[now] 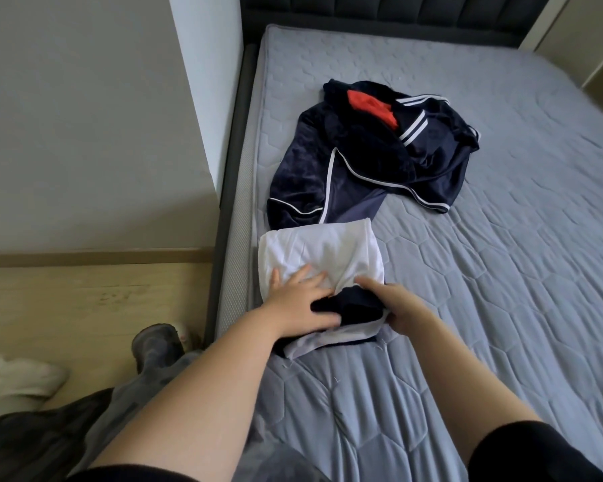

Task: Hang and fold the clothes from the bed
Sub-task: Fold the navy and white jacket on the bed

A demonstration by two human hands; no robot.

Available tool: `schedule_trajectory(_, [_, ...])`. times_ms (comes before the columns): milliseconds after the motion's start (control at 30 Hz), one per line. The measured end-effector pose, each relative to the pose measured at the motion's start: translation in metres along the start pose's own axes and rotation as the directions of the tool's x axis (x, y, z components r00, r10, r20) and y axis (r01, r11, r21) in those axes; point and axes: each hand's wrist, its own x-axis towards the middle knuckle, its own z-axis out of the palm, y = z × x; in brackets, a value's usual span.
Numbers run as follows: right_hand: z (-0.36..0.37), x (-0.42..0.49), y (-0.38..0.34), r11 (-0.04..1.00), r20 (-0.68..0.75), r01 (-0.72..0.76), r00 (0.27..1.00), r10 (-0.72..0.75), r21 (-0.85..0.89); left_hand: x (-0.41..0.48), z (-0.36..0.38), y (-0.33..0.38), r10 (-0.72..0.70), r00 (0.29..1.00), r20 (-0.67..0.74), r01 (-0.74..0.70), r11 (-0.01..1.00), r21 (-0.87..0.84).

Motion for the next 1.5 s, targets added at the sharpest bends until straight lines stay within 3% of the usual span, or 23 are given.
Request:
schedule_trajectory(67, [0.001, -0.002, 0.0, 0.999, 0.06, -0.036, 0.998, 0.035, 0.021, -0.002, -0.013, -0.001, -0.206, 0.936, -0.286, 0.037, 0.864, -0.502])
schedule_trajectory(133, [0.0, -0.006, 0.001, 0.992, 0.173, -0.082, 0.983, 0.066, 0.091, -0.001, -0.019, -0.009, -0.453, 0.779, -0.434, 0.127, 0.792, -0.598])
schedule_trajectory(233, [0.002, -0.016, 0.0, 0.969, 0.221, -0.066, 0.975, 0.012, 0.238, -0.003, -0.007, -0.018, -0.615, 0.771, -0.164, 0.406, 0.674, -0.617])
schedule_trajectory(333, [0.004, -0.035, -0.028, 0.946, 0.036, 0.236, 0.967, -0.25, 0.222, -0.004, -0.004, -0.017, -0.573, 0.801, -0.175, 0.324, 0.66, -0.678])
schedule_trajectory(400, [0.007, -0.056, -0.06, 0.872, -0.058, 0.489, 0.871, -0.488, 0.009, -0.003, -0.011, -0.016, -0.562, 0.784, -0.263, 0.256, 0.679, -0.688])
schedule_trajectory(467, [0.012, -0.079, -0.09, 0.662, -0.087, 0.667, 0.679, -0.729, -0.34, 0.0, -0.018, -0.015, -0.583, 0.769, -0.261, 0.149, 0.561, -0.815])
schedule_trajectory(500, [0.015, -0.088, -0.1, 0.489, -0.057, 0.685, 0.55, -0.833, -0.541, 0.0, -0.022, -0.014, -0.609, 0.766, -0.203, 0.067, 0.391, -0.918])
schedule_trajectory(567, [0.027, -0.101, -0.107, 0.088, 0.119, 0.548, 0.332, -0.936, -0.832, -0.002, -0.031, -0.015, -0.621, 0.784, -0.001, -0.07, -0.087, -0.994])
schedule_trajectory(600, [0.037, -0.103, -0.104, -0.069, 0.228, 0.453, 0.306, -0.924, -0.889, -0.004, -0.035, -0.019, -0.594, 0.801, 0.075, -0.112, -0.272, -0.956])
schedule_trajectory(633, [0.049, -0.102, -0.097, -0.183, 0.324, 0.372, 0.361, -0.875, -0.91, -0.005, -0.037, -0.026, -0.568, 0.815, 0.111, -0.14, -0.379, -0.914])
schedule_trajectory(700, [0.071, -0.088, -0.068, -0.308, 0.439, 0.319, 0.54, -0.718, -0.897, -0.008, -0.035, -0.036, -0.553, 0.819, 0.156, -0.149, -0.466, -0.872])
schedule_trajectory(767, [0.085, -0.07, -0.03, -0.297, 0.447, 0.336, 0.717, -0.535, -0.894, -0.01, -0.029, -0.034, -0.579, 0.778, 0.245, -0.053, -0.449, -0.892])
schedule_trajectory(800, [0.089, -0.064, -0.012, -0.262, 0.443, 0.358, 0.759, -0.478, -0.896, -0.01, -0.026, -0.033, -0.592, 0.753, 0.287, 0.031, -0.404, -0.914])
schedule_trajectory(867, [0.09, -0.057, 0.015, -0.203, 0.474, 0.432, 0.736, -0.483, -0.879, -0.007, -0.019, -0.032, -0.653, 0.704, 0.28, 0.209, -0.186, -0.96])
schedule_trajectory(933, [0.087, -0.055, 0.025, -0.191, 0.556, 0.544, 0.656, -0.511, -0.817, -0.004, -0.014, -0.032, -0.74, 0.652, 0.167, 0.36, 0.109, -0.927])
schedule_trajectory(967, [0.084, -0.057, 0.025, -0.15, 0.575, 0.593, 0.636, -0.515, -0.791, -0.003, -0.014, -0.032, -0.76, 0.637, 0.125, 0.408, 0.195, -0.892])
schedule_trajectory(1067, [0.07, -0.063, 0.009, 0.184, 0.441, 0.632, 0.692, -0.572, -0.753, -0.002, -0.012, -0.031, -0.778, 0.625, 0.068, 0.505, 0.336, -0.795])
schedule_trajectory(1133, [0.059, -0.06, -0.008, 0.369, 0.227, 0.597, 0.694, -0.683, -0.713, 0.0, -0.012, -0.034, -0.783, 0.62, 0.05, 0.56, 0.398, -0.727])
schedule_trajectory(1200, [0.052, -0.047, -0.031, 0.436, 0.015, 0.566, 0.622, -0.783, -0.7, 0.001, -0.013, -0.035, -0.792, 0.61, 0.022, 0.565, 0.415, -0.713])
schedule_trajectory(1267, [0.047, -0.024, -0.059, 0.54, -0.127, 0.536, 0.623, -0.772, -0.649, -0.001, -0.014, -0.035, -0.792, 0.61, -0.019, 0.528, 0.424, -0.736])
schedule_trajectory(1367, [0.044, 0.017, -0.093, 0.638, -0.102, 0.355, 0.819, -0.565, -0.683, -0.003, -0.013, -0.034, -0.767, 0.637, -0.079, 0.49, 0.481, -0.727])
schedule_trajectory(1433, [0.047, 0.041, -0.098, 0.571, 0.026, 0.291, 0.904, -0.426, -0.767, -0.002, -0.013, -0.034, -0.76, 0.642, -0.103, 0.482, 0.504, -0.717])
schedule_trajectory(1500, [0.048, 0.055, -0.094, 0.51, 0.07, 0.267, 0.925, -0.373, -0.818, 0.002, -0.013, -0.035, -0.78, 0.621, -0.082, 0.455, 0.444, -0.772])
